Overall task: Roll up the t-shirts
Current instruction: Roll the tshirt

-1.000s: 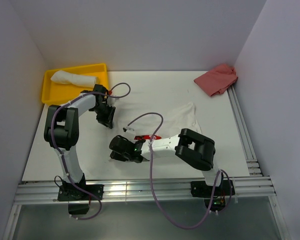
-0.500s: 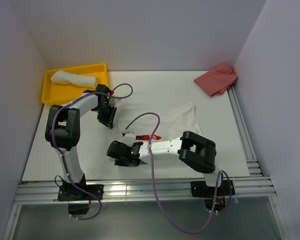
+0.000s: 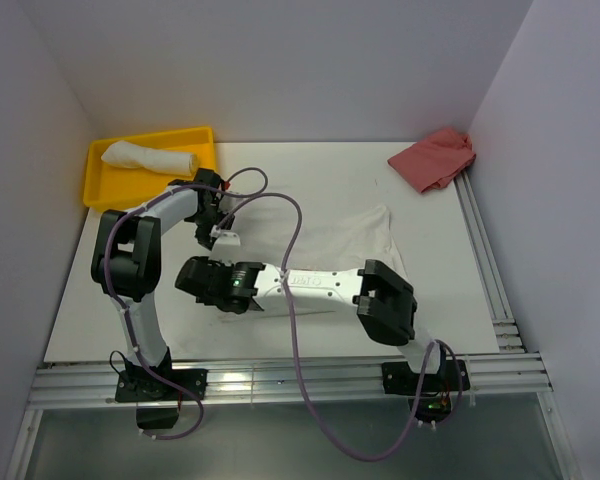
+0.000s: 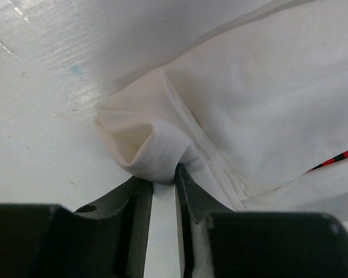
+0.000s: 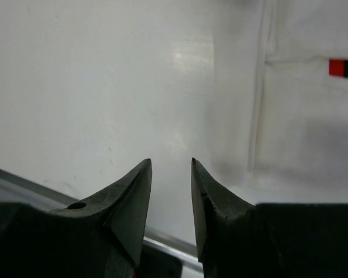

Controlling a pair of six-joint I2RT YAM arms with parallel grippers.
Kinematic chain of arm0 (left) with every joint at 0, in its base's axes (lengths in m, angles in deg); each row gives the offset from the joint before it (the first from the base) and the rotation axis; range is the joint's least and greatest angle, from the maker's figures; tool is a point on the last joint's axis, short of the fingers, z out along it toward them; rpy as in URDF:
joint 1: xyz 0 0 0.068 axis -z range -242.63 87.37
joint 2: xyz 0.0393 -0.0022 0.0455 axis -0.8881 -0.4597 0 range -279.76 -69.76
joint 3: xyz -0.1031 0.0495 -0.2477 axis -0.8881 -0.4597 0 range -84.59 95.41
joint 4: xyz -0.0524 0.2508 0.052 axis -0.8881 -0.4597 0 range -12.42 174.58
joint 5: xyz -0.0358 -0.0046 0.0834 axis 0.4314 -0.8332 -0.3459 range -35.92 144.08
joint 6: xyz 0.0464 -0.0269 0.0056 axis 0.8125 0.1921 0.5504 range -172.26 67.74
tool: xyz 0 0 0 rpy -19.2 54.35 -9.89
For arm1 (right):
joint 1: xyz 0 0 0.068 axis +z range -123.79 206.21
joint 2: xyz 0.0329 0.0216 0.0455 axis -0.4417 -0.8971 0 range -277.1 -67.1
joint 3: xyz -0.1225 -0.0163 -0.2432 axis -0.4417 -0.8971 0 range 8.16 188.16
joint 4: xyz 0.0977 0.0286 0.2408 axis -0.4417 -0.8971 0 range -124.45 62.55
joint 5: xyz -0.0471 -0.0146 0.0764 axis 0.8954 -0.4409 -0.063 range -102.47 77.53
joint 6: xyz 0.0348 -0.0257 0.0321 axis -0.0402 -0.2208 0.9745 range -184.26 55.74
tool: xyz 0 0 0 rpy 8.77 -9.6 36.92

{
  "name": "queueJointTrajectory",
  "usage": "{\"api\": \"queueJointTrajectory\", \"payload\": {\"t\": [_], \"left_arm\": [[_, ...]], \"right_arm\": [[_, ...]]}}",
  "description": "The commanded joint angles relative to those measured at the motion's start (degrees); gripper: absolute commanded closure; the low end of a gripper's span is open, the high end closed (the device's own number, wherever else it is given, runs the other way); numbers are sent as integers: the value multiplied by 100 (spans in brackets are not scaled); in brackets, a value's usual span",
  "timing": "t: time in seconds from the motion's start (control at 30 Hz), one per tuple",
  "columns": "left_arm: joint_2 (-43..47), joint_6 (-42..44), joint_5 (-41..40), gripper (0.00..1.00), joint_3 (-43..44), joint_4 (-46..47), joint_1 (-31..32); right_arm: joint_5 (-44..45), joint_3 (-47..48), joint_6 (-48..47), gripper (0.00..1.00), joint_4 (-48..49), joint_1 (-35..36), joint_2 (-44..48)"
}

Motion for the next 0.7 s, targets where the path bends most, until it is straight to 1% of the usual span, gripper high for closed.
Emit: {"api": "queueJointTrajectory", "payload": {"t": [0.0,0.1,0.3,0.4,0.57,0.67], "left_arm": [[-28,51,-224,73,71,195,44],[-45,42,-233,73,80,195,44],[-80,24,-198,73,106,177,52],[-62,33,-215,72,115,169,61],[-71,24,-215,71,124,168,70],[-80,33,-207,71,115,177,70]], "right_arm": [[499,652,-374,59,-487,-180,-643],[481,925,-507,59,-372,-269,-916],[499,1357,-604,56,-530,-374,-1304],[420,1410,-578,55,-627,-375,-1444],[236,1200,-446,53,-610,-357,-1480],[200,1199,-323,52,-802,-340,-1524]]}}
